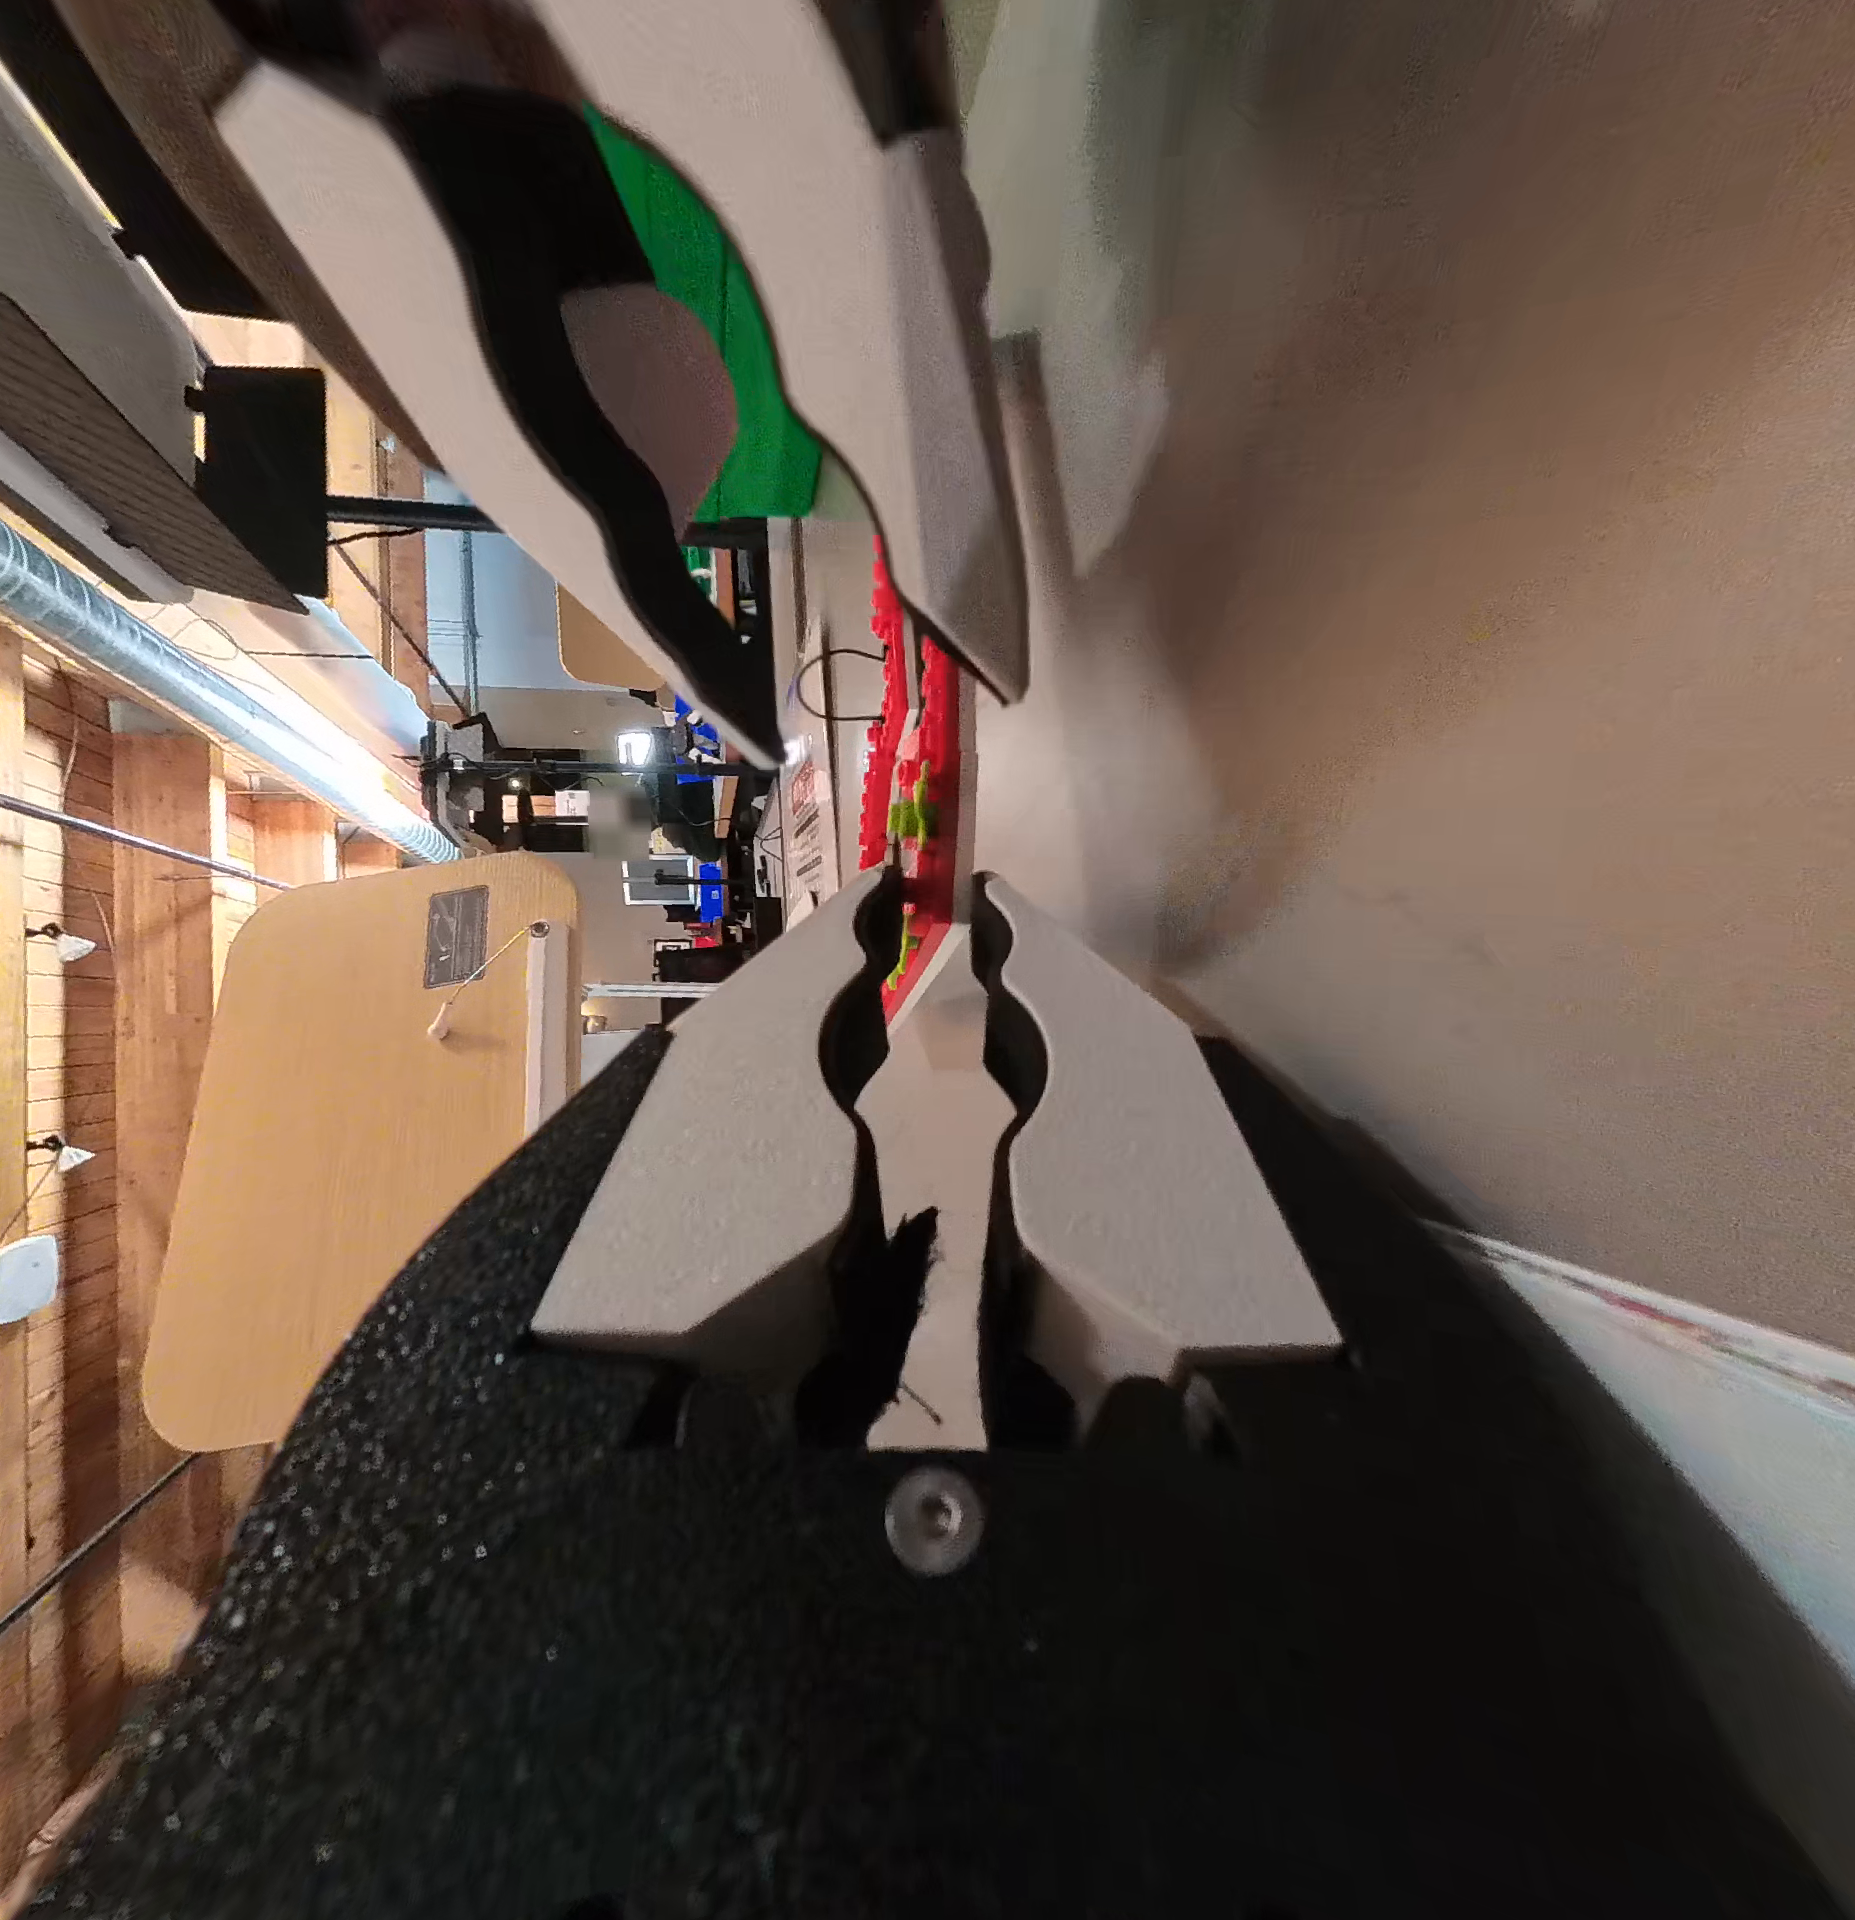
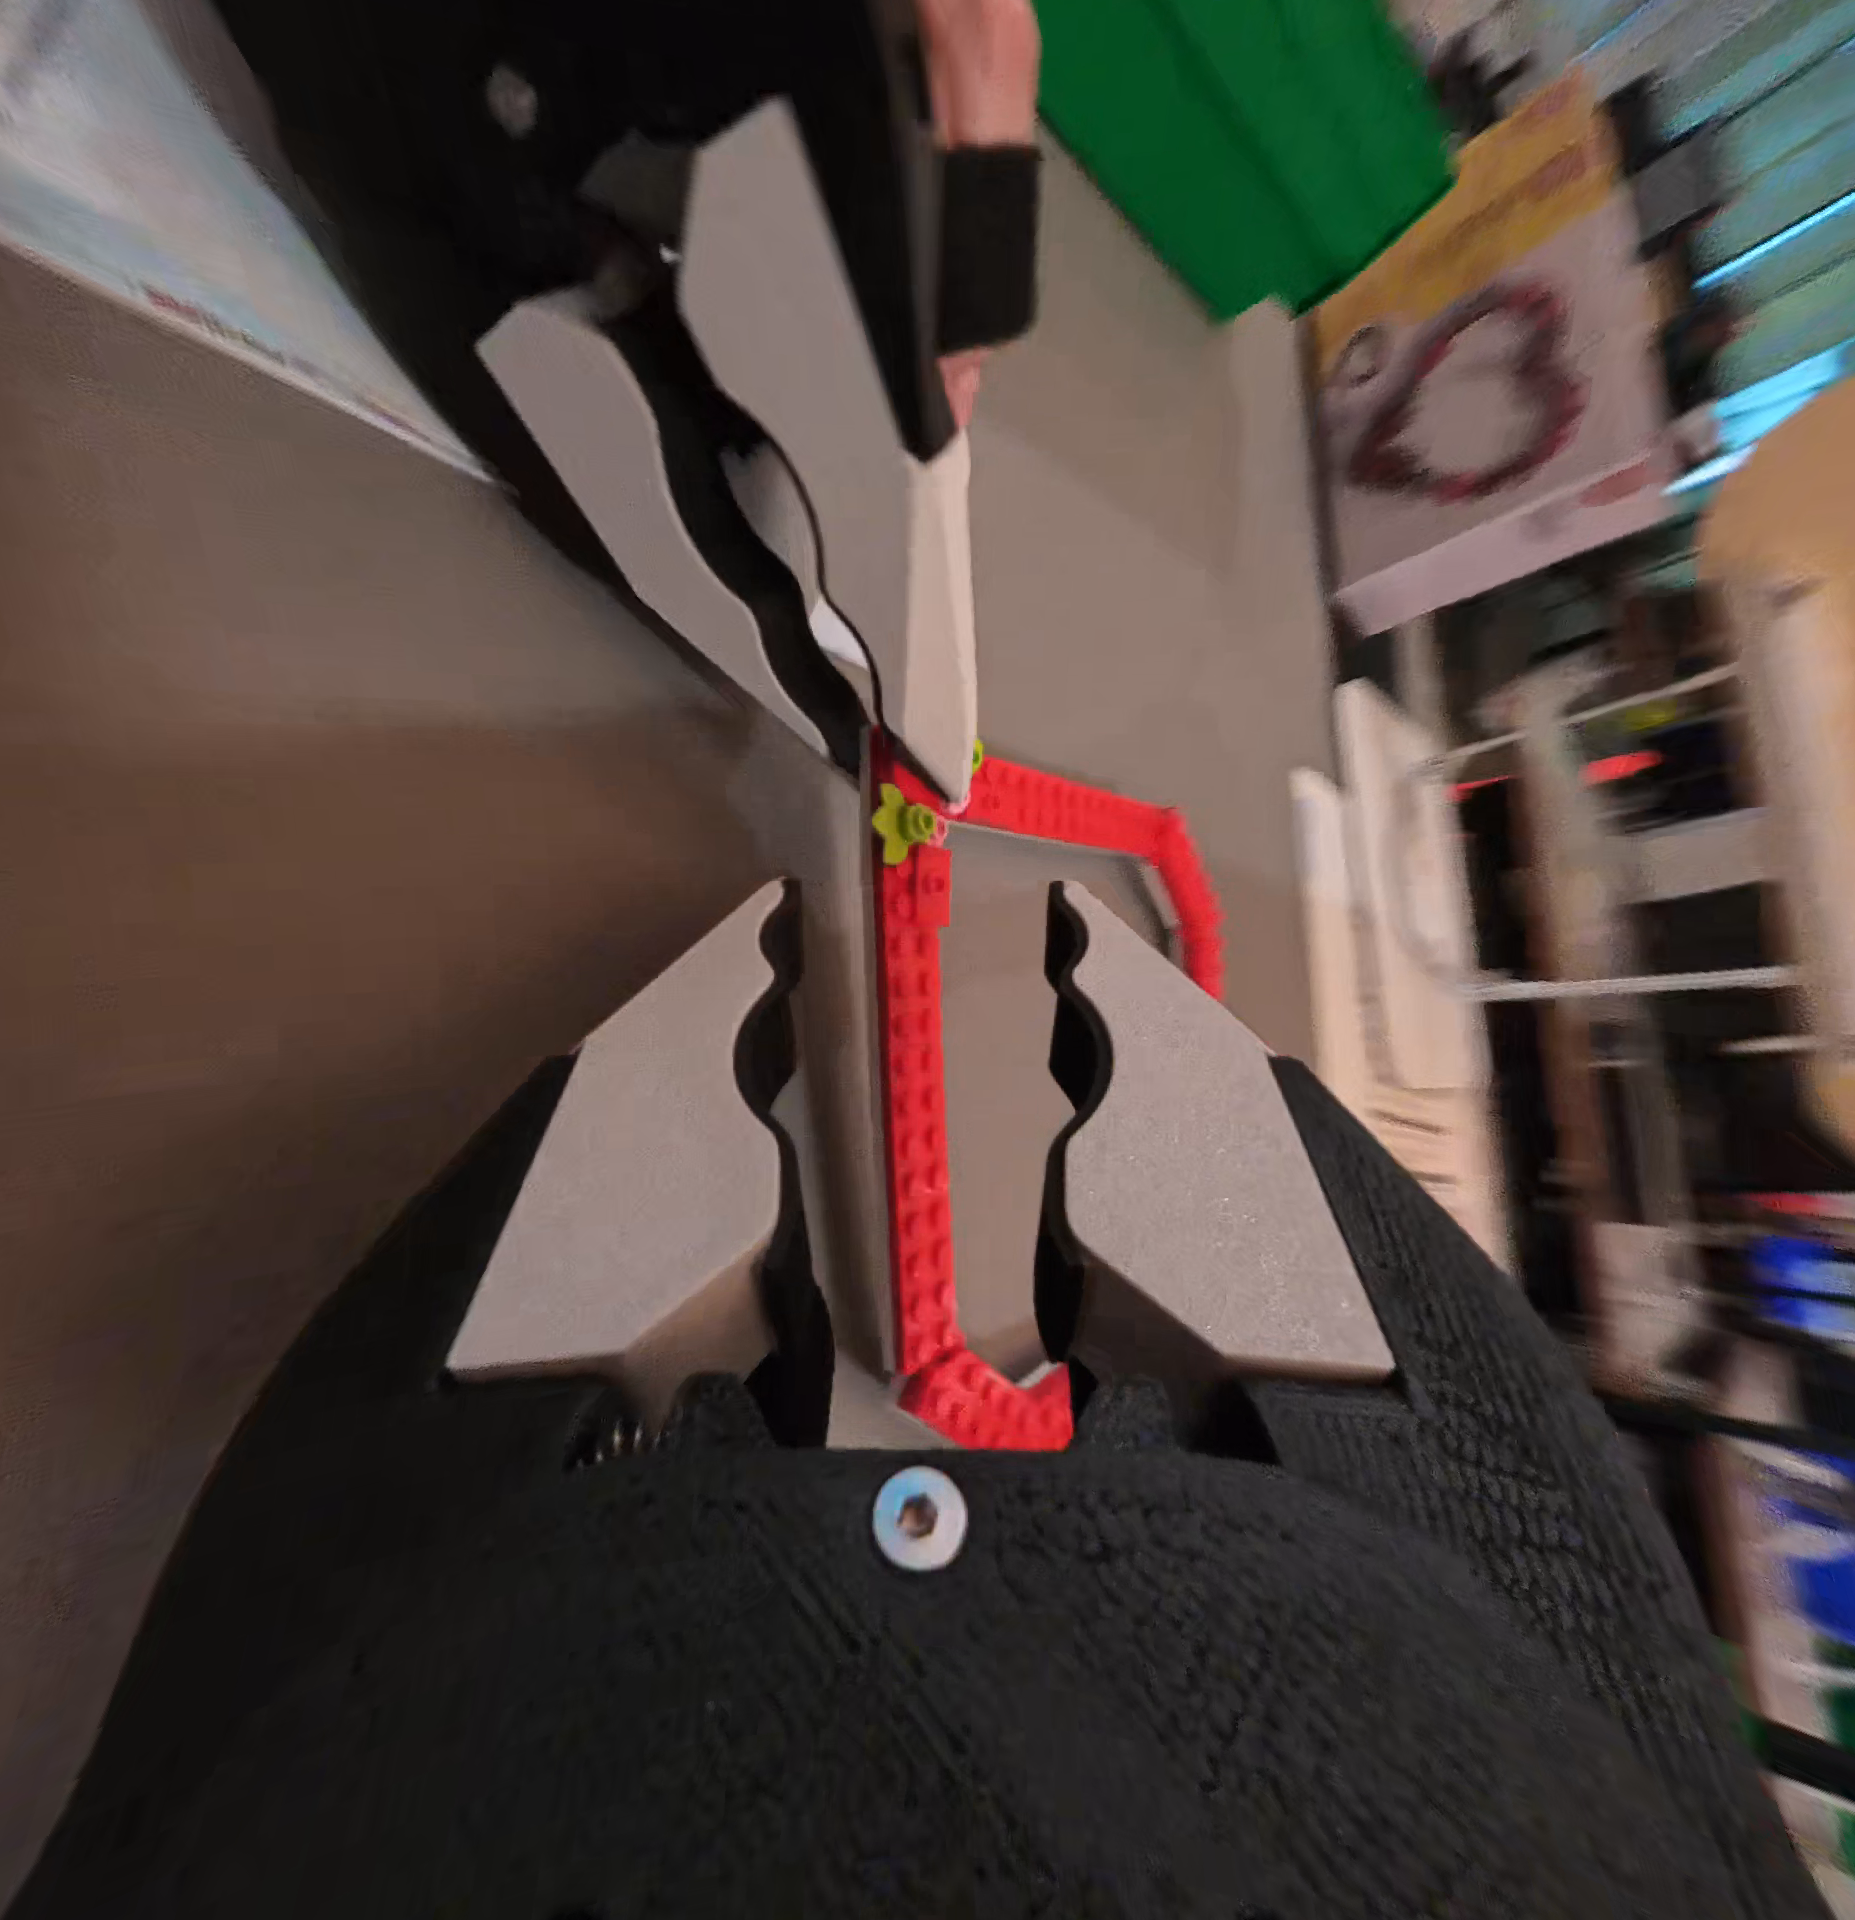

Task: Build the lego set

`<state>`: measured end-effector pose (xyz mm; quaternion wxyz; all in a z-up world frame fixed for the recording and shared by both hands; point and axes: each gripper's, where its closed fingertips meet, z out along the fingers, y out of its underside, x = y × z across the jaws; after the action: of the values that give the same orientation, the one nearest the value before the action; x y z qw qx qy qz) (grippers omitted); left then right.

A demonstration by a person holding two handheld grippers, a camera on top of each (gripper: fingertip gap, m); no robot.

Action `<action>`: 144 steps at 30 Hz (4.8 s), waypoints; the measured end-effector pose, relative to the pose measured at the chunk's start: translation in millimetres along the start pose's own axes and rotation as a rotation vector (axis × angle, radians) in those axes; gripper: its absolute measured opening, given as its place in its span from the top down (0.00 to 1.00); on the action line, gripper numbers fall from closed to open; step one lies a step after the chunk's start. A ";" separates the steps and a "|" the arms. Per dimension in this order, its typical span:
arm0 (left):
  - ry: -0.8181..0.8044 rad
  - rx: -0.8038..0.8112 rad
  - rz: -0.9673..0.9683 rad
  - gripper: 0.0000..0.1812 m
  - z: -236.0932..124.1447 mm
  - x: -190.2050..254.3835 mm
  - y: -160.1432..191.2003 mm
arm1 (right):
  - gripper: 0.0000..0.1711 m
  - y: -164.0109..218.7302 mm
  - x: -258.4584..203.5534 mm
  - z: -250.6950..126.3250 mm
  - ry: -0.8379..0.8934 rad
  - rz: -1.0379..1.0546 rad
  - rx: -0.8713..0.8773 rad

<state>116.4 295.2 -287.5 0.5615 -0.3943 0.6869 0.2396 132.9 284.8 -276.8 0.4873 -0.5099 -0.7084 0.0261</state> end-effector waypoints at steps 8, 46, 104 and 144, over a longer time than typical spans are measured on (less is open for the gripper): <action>0.003 0.006 -0.031 0.94 0.8 -1.9 -1.9 | 0.80 6.5 -1.2 10.0 0.238 -0.246 -0.137; 0.017 0.006 -0.001 0.95 1.4 -0.3 -6.6 | 0.94 7.3 -1.4 13.6 0.258 -0.400 -0.164; 0.018 -0.008 0.042 0.95 2.5 9.0 -8.4 | 0.94 12.9 -7.8 17.3 0.342 -0.248 -0.260; 0.227 0.127 -0.496 0.71 -42.4 -13.6 -13.1 | 0.85 37.8 -21.2 -16.8 0.093 -0.213 -0.173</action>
<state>103.1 258.7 -262.1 0.5460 -0.5386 0.6417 0.0055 171.4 279.3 -302.3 0.4739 -0.4728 -0.7346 -0.1105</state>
